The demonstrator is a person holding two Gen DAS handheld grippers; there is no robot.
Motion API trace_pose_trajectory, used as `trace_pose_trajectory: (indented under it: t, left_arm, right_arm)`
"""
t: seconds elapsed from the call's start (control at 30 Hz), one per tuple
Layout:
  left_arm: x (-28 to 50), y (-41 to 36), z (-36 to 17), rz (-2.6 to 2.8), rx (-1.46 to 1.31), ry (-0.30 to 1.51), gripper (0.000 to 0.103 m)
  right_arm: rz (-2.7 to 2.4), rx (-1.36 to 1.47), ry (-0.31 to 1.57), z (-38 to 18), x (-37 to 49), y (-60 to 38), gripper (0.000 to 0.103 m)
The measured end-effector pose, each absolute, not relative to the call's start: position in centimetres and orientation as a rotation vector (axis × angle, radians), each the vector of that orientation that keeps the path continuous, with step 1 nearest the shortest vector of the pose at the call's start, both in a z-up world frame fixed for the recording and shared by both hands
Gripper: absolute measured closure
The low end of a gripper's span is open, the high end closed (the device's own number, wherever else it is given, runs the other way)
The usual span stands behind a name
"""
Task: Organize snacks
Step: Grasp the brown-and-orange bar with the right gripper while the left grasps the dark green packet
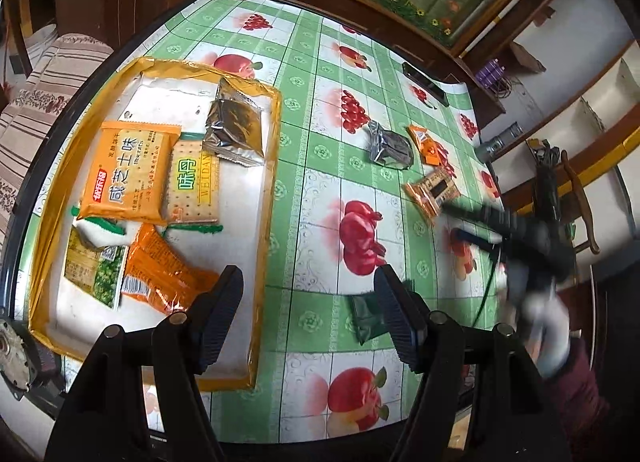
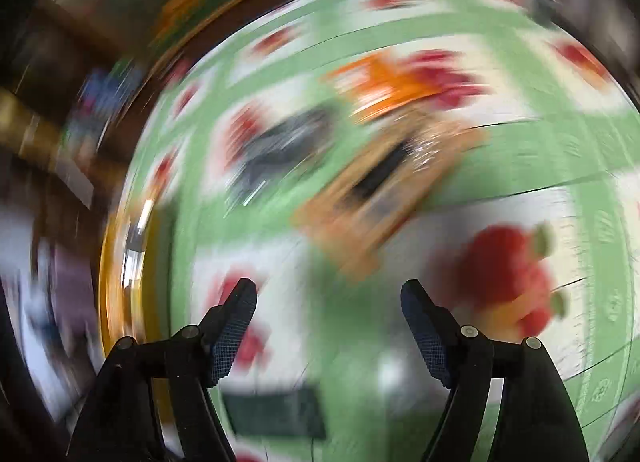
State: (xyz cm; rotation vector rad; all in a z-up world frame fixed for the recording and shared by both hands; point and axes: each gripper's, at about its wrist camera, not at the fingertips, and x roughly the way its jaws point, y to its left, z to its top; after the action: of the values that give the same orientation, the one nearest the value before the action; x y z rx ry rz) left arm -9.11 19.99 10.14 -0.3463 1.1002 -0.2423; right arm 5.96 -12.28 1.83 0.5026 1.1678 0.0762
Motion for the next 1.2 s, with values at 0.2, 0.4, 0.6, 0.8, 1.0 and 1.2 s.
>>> trace_pose_trajectory:
  t: [0.2, 0.4, 0.6, 0.8, 1.0, 1.2]
  left_arm:
    - [-10.5, 19.6, 10.4, -0.235, -0.3, 1.106, 0.036]
    - [-11.2, 18.6, 10.9, -0.25, -0.252, 1.092, 0.036]
    - [-10.8, 17.2, 10.3, -0.273, -0.245, 1.106, 0.036]
    - [-9.7, 13.7, 9.1, -0.349, -0.193, 1.144, 0.036]
    - [-8.9, 7.3, 6.0, -0.493, 0.042, 1.197, 0.036]
    - [-8.1, 3.1, 3.2, -0.564, 0.278, 1.208, 0.036]
  right_arm:
    - [-0.057, 0.664, 1.151, 0.9, 10.5, -15.6, 0.027]
    - [-0.121, 0.489, 1.204, -0.1, 13.9, -12.6, 0.024]
    - [-0.053, 0.347, 1.182, 0.0, 12.8, -10.6, 0.044]
    - [0.068, 0.324, 1.226, -0.3, 7.6, -11.1, 0.048]
    - [0.134, 0.208, 1.235, -0.3, 0.8, -11.7, 0.048]
    - [0.162, 0.237, 1.238, -0.4, -0.8, -12.9, 0.047]
